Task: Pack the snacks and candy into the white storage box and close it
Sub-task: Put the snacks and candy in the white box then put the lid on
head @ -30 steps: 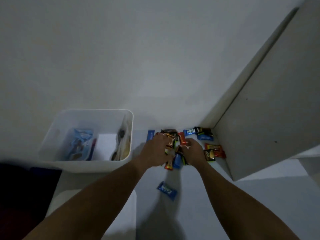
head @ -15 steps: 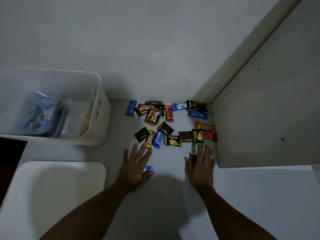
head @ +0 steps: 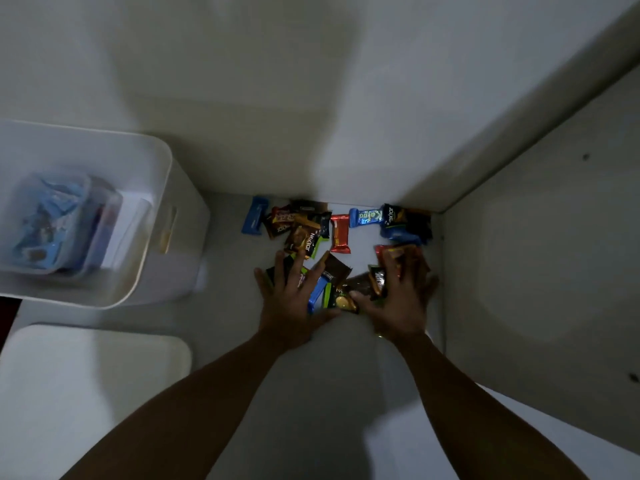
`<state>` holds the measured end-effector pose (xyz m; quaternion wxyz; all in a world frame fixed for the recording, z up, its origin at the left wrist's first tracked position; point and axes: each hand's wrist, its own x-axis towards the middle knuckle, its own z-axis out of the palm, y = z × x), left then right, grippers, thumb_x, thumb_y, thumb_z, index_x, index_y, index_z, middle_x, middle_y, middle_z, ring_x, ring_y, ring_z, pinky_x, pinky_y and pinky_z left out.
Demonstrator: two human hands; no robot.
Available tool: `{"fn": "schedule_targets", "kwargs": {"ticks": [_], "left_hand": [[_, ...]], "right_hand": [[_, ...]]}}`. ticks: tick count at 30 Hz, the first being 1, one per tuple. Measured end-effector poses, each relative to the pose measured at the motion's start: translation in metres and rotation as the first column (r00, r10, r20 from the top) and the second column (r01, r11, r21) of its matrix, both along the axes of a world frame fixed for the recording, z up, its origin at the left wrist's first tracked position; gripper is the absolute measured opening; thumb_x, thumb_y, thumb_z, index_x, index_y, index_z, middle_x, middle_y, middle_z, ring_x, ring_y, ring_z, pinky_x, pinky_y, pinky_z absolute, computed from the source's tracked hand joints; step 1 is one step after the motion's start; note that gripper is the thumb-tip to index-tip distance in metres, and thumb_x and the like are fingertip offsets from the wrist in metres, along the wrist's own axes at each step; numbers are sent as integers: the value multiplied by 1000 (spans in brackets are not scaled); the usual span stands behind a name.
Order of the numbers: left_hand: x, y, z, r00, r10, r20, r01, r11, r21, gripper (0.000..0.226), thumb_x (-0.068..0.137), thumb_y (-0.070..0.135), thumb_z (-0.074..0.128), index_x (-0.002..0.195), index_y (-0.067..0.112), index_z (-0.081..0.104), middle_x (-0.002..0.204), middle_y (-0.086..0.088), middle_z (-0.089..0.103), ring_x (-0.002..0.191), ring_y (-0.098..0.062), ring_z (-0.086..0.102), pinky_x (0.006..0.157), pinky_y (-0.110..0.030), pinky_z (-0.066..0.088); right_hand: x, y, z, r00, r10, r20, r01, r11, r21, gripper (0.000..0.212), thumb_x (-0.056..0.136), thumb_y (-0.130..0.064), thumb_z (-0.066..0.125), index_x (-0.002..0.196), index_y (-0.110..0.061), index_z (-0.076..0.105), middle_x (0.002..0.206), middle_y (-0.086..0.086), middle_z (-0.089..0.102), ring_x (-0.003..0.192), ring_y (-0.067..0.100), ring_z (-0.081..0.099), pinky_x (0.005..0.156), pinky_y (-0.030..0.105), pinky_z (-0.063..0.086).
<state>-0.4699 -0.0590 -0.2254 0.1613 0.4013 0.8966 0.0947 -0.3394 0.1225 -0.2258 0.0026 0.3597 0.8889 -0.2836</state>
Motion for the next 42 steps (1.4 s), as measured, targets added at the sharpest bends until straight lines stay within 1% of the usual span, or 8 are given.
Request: {"fn": "schedule_targets", "kwargs": {"ticks": [3,8,11,15,21,27,31,42], "left_hand": [[-2,6,-6,996,63,-59,-56,992,110,67,85,71,48,138,30,50,156,-8,28,148,-33,12,114,-53,-17],[-3,7,-12,992,92,-81,-76,981,179,43,88,49,58,121,21,60,139,-9,48,140,-31,32,118,-58,6],[-3,5,-14,995,79,-56,-63,968,243,37,87,34,62,119,16,61,134,-7,53,138,-29,35,118,-57,11],[-5,5,-16,998,54,12,-55,936,347,29,89,25,54,115,17,61,125,-4,58,133,-26,41,114,-57,24],[-6,3,-24,997,46,54,-64,908,414,20,95,18,52,113,13,60,120,-8,61,126,-29,49,113,-53,28],[-8,1,-23,994,37,100,-79,881,467,19,95,19,52,110,12,61,120,-9,62,124,-27,51,110,-55,31],[-8,3,-19,992,51,113,-101,863,494,12,85,4,61,95,11,61,112,-9,63,120,-27,52,110,-56,30],[-14,1,-11,986,48,157,-131,805,578,53,103,44,28,106,3,61,116,-18,58,117,-28,48,107,-40,34]], "right_hand": [[-18,-6,0,996,92,15,-93,986,136,92,68,-87,51,147,-46,28,160,4,16,150,27,5,118,58,0],[-28,-7,-5,992,124,-37,-115,974,193,70,74,-77,53,131,-38,49,144,6,39,130,31,35,104,56,34],[-28,-7,-4,981,193,-34,-179,954,241,74,75,-80,49,135,-36,48,143,7,41,131,32,36,105,60,32],[-29,-4,-5,928,373,-7,-359,898,254,102,62,-84,58,147,-32,39,149,13,36,146,38,19,114,68,3],[-34,-6,-1,910,414,-33,-382,866,323,65,79,-73,54,128,-31,58,133,9,51,125,29,46,102,46,29],[-37,-6,-2,948,315,-42,-295,922,252,49,76,-58,62,117,-31,61,140,-1,48,120,21,44,90,38,32],[-40,-8,-5,967,242,-86,-219,952,215,37,76,-51,68,103,-26,60,113,-8,60,103,21,47,80,35,33],[-40,-10,-3,982,143,-124,-114,970,212,28,81,-45,66,97,-24,57,100,-6,58,95,21,44,79,37,37]]}}
